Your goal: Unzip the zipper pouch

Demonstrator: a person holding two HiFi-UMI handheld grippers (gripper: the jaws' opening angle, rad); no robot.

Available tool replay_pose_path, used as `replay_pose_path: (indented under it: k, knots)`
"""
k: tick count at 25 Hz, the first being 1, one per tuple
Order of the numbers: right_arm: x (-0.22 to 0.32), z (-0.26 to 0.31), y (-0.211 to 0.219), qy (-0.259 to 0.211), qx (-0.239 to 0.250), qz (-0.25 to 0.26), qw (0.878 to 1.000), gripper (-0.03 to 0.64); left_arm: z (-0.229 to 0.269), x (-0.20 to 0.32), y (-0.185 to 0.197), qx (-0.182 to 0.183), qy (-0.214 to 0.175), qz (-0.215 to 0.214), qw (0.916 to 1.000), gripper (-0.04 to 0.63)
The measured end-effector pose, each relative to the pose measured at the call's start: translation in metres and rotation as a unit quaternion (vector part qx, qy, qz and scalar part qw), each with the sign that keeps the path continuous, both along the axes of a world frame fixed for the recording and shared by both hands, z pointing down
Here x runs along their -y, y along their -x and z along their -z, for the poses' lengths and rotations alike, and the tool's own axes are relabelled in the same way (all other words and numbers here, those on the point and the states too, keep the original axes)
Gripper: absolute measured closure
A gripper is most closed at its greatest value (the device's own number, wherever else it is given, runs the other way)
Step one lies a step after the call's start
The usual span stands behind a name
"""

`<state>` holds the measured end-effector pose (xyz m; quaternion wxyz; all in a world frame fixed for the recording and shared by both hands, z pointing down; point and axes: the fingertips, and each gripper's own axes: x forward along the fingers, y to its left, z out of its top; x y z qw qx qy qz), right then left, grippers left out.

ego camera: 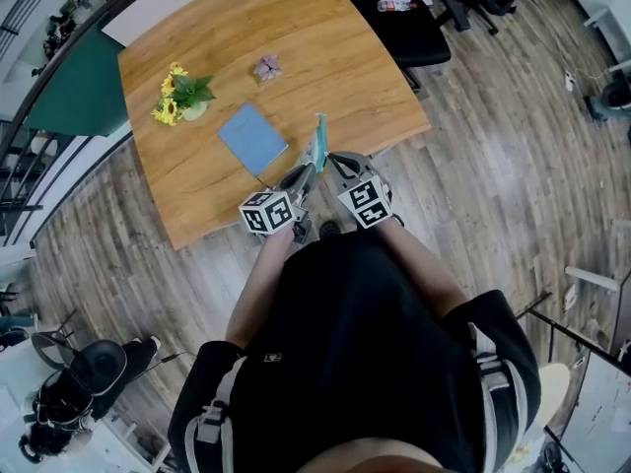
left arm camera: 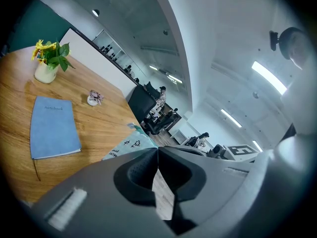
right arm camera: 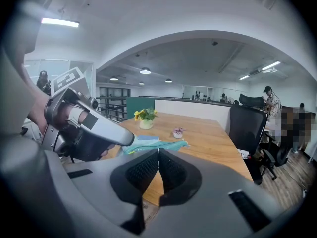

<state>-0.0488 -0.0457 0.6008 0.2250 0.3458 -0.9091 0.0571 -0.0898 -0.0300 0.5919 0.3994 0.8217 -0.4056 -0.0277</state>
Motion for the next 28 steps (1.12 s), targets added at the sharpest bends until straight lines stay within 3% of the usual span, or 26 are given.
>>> replay_pose_path:
  k: [28]
  knots:
    - [0.019, -0.001, -0.015, 0.014, 0.006, -0.032, 0.999, 0.607, 0.006, 0.002, -0.010, -0.002, -0.002, -0.009, 1.0000, 0.586]
